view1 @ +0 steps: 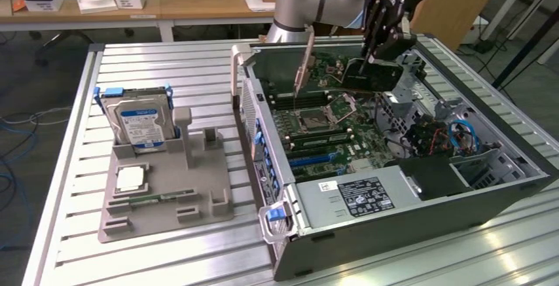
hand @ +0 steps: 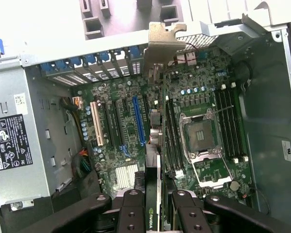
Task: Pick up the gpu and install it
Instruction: 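Insert the gpu into the slot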
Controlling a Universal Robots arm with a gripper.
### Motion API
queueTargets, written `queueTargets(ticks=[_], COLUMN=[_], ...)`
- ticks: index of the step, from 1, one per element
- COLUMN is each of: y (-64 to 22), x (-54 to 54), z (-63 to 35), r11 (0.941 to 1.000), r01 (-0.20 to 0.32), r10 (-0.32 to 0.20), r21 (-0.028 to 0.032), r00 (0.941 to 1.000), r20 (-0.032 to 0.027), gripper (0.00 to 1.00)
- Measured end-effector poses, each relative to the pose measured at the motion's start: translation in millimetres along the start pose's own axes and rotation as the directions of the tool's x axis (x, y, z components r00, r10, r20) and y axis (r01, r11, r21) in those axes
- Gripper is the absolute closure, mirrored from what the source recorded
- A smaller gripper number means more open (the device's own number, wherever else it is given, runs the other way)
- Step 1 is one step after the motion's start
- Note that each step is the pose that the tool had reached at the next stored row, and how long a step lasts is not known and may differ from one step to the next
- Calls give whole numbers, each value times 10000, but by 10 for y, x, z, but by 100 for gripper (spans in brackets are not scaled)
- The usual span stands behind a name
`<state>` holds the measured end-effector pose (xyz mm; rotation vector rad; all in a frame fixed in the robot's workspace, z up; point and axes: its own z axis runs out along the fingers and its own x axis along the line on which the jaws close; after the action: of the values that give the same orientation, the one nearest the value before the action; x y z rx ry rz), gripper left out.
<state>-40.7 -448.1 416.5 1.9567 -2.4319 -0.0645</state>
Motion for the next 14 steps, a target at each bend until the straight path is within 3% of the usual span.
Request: queueTargets(ticks=[14], y=[0], x=[0], z=[0], r11=[9998], r01=[197], r10=[-197], r21=[-2], r00=[9998], r20=[-9], gripper=[74])
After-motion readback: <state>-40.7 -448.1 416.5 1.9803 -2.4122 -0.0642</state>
